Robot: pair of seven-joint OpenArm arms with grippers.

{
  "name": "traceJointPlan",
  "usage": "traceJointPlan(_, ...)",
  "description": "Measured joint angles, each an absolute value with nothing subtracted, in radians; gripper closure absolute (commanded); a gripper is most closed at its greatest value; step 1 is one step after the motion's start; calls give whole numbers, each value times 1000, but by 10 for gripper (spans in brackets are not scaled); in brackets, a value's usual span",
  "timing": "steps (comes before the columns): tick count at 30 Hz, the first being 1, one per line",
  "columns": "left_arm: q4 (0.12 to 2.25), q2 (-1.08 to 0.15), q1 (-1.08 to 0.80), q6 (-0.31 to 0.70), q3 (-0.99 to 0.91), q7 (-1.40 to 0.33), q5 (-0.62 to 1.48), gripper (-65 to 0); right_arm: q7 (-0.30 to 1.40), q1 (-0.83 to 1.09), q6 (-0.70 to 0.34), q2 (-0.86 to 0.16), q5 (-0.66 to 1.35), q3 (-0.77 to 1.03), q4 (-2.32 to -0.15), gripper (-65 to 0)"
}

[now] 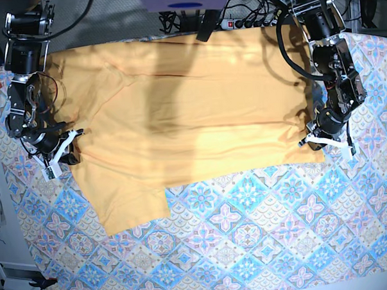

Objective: Fold the T-shirt properly

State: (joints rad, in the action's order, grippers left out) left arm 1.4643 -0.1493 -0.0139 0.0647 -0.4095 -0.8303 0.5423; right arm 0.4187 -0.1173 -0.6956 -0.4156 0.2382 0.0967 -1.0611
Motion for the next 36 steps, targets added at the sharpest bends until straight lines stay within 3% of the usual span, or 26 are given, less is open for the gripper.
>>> traceJointPlan(2, 1464, -150, -14, 64, -410, -830, 542, 0, 373, -136, -697, -411, 240, 112, -1029, -54)
traceJointPlan(7, 1464, -150, -14, 65, -410, -830, 541, 0, 324, -246, -688, -413, 237, 154, -837, -201)
traceJointPlan(10, 1465, -150, -12, 65, -410, -830, 545, 0, 323, -335, -685, -419, 237, 163, -701, -253)
traceJointPlan(16, 1465, -150, -14, 64, -410, -831, 545, 0, 223, -430, -695, -411, 244, 155, -527, -240)
traceJointPlan(26, 1465, -150, -14, 102, -410, -830, 545, 0, 144, -435, -688, -411, 241, 148, -392, -245)
traceJointPlan(36, 1465, -150, -14, 102, -410, -830, 545, 0, 121, -440, -688, -413, 254, -43, -377, -241)
